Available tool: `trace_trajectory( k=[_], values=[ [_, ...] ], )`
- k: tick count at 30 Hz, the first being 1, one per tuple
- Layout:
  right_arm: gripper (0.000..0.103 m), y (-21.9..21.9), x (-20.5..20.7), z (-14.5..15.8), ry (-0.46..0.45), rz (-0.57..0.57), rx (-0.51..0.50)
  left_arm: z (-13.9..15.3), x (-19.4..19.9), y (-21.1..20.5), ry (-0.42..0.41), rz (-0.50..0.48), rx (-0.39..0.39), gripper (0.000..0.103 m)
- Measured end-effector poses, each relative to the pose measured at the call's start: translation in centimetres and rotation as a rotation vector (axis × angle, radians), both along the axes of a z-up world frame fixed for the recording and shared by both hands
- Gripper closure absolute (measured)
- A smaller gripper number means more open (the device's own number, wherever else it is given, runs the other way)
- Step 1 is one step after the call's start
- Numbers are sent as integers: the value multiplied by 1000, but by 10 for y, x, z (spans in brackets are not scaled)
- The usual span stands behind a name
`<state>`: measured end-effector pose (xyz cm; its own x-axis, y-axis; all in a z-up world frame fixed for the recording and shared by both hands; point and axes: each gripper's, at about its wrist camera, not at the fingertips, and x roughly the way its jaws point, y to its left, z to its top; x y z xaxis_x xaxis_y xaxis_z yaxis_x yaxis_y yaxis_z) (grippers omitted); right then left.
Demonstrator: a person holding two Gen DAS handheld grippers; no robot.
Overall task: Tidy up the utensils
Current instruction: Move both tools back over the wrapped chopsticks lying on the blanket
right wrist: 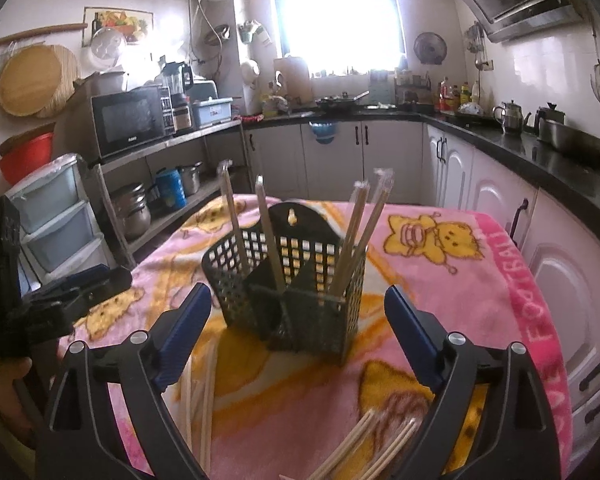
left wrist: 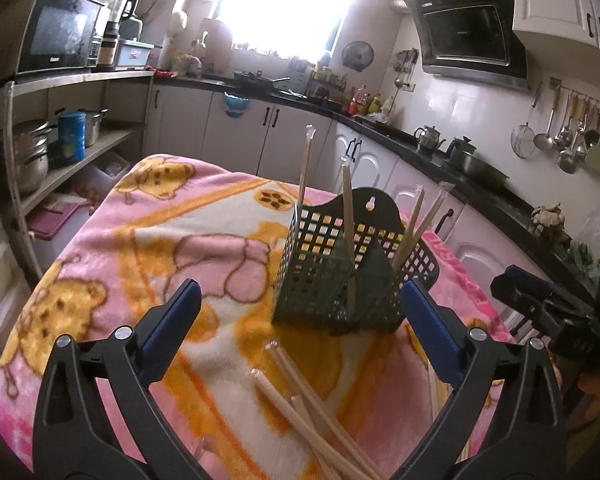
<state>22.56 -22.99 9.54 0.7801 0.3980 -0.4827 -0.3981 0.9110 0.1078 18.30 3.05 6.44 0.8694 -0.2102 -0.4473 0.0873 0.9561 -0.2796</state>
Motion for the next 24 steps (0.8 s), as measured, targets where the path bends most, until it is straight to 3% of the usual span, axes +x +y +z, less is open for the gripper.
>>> trace_trajectory(
  k=[24],
  values=[
    [17,-2,-47,-41,90,-16,-49,-52,-34,16,126,-18,-31,11]
  ],
)
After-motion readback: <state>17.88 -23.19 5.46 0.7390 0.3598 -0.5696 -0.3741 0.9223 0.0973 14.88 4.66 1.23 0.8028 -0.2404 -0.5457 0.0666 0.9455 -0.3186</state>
